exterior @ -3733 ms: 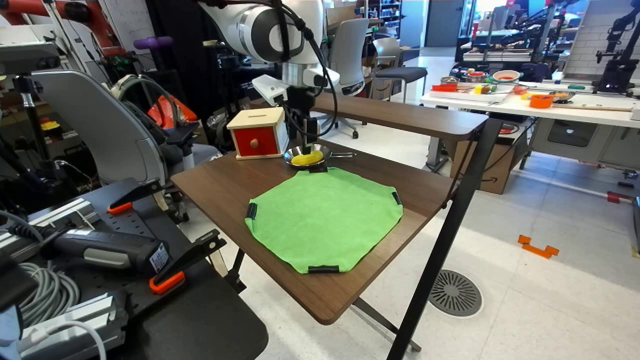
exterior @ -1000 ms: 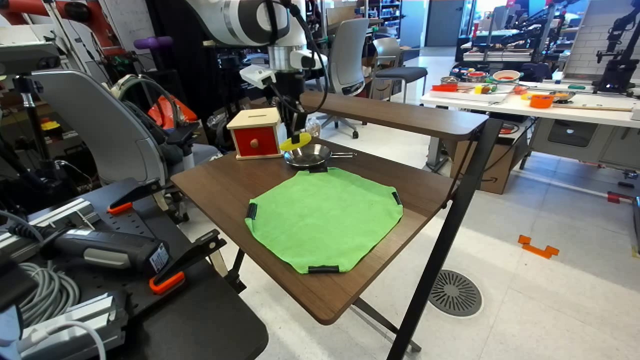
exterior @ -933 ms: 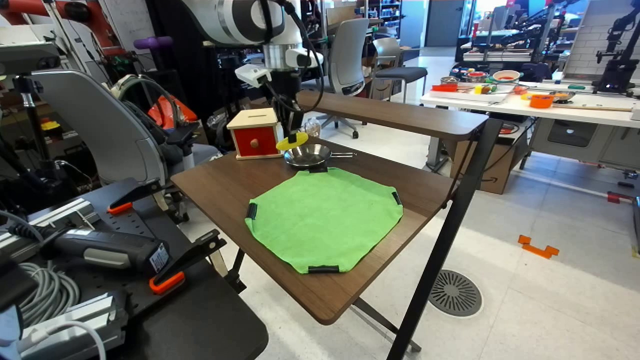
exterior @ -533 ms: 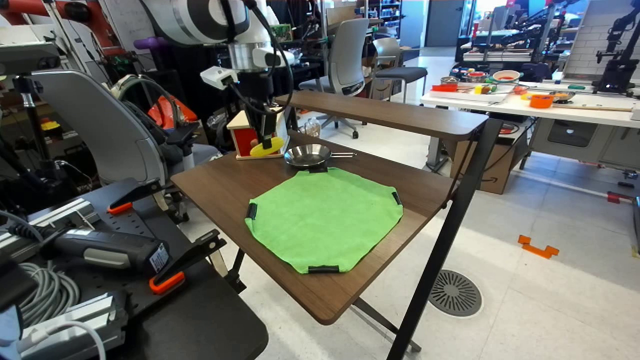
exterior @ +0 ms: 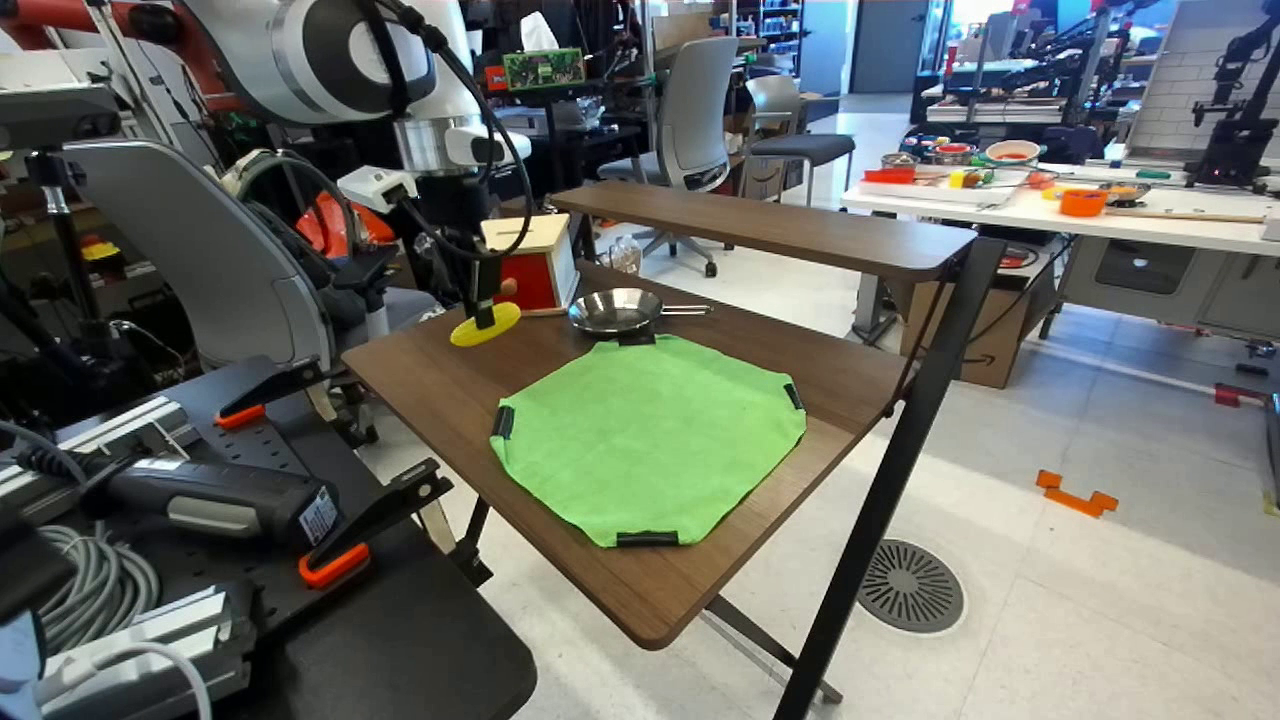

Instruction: Remove the yellow object from the pan and put it on the table

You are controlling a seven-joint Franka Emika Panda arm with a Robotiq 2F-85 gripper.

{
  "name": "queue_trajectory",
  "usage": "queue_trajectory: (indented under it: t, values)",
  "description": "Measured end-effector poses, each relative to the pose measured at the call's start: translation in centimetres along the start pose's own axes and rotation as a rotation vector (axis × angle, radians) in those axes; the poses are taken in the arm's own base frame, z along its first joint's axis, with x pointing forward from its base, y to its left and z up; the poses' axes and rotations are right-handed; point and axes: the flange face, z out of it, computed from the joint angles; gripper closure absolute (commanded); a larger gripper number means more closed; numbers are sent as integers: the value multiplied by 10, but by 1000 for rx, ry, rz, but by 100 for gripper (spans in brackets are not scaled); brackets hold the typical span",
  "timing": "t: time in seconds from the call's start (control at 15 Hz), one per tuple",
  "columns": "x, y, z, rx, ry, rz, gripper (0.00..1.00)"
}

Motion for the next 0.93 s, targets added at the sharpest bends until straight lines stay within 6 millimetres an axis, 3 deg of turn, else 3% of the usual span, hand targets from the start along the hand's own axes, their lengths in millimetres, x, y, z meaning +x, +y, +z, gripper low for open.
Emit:
queue_trajectory:
  t: [0.47,0.53,0.67,0.93]
  values:
    - [-3,-2,22,-6,-24,-12,94]
    - [-3,-2,25,-8,-29,-14,50]
    - [-3,-2,31,-10,-37,-15,42]
    - [-2,-3,36,-10,-42,-16,12]
